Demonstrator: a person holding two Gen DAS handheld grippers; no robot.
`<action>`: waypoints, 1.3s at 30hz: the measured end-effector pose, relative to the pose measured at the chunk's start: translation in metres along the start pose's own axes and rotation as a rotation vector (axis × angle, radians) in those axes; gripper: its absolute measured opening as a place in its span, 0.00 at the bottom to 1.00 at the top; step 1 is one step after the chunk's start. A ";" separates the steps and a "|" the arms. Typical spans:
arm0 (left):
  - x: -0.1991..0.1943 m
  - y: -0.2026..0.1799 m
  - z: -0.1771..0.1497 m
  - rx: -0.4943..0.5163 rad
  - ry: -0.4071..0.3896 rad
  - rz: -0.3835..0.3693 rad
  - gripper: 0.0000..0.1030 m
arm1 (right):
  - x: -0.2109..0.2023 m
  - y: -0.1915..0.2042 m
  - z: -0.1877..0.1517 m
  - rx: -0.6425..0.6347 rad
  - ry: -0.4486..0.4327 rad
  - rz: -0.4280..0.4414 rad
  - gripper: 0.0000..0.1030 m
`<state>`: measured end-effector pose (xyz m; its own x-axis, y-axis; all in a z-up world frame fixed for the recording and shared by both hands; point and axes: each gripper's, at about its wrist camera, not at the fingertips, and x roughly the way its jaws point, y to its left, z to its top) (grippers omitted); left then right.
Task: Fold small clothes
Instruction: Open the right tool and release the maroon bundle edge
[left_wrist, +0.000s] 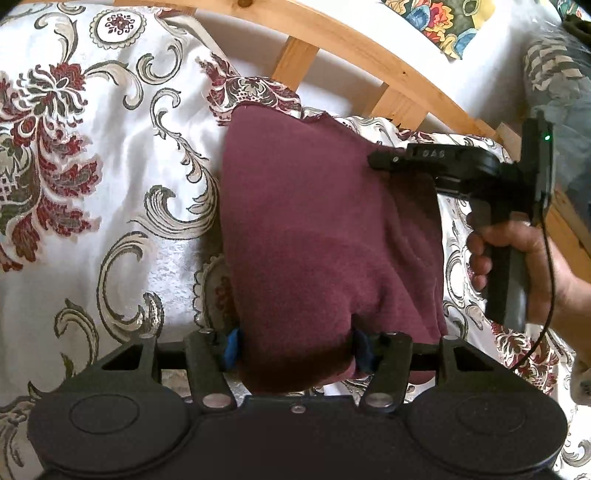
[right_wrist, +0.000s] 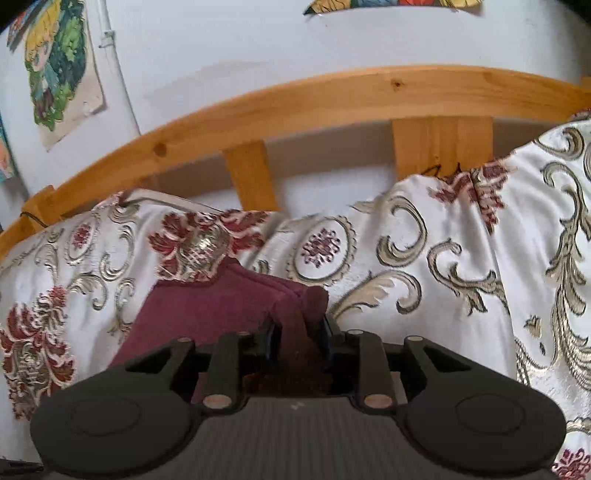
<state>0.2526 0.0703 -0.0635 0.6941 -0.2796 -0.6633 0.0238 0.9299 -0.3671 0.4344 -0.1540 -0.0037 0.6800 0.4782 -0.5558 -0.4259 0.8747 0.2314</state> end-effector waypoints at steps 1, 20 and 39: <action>0.001 0.000 0.000 0.001 0.000 -0.003 0.60 | 0.003 -0.001 -0.001 0.003 -0.001 -0.006 0.34; 0.004 0.004 -0.002 -0.033 0.006 -0.036 0.69 | 0.005 -0.002 -0.002 -0.018 -0.036 -0.062 0.64; -0.007 -0.001 0.005 -0.031 -0.046 0.001 0.91 | -0.045 0.022 0.001 -0.100 -0.139 -0.073 0.97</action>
<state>0.2515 0.0725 -0.0548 0.7263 -0.2672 -0.6334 0.0013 0.9219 -0.3875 0.3945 -0.1565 0.0272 0.7842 0.4263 -0.4509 -0.4248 0.8985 0.1106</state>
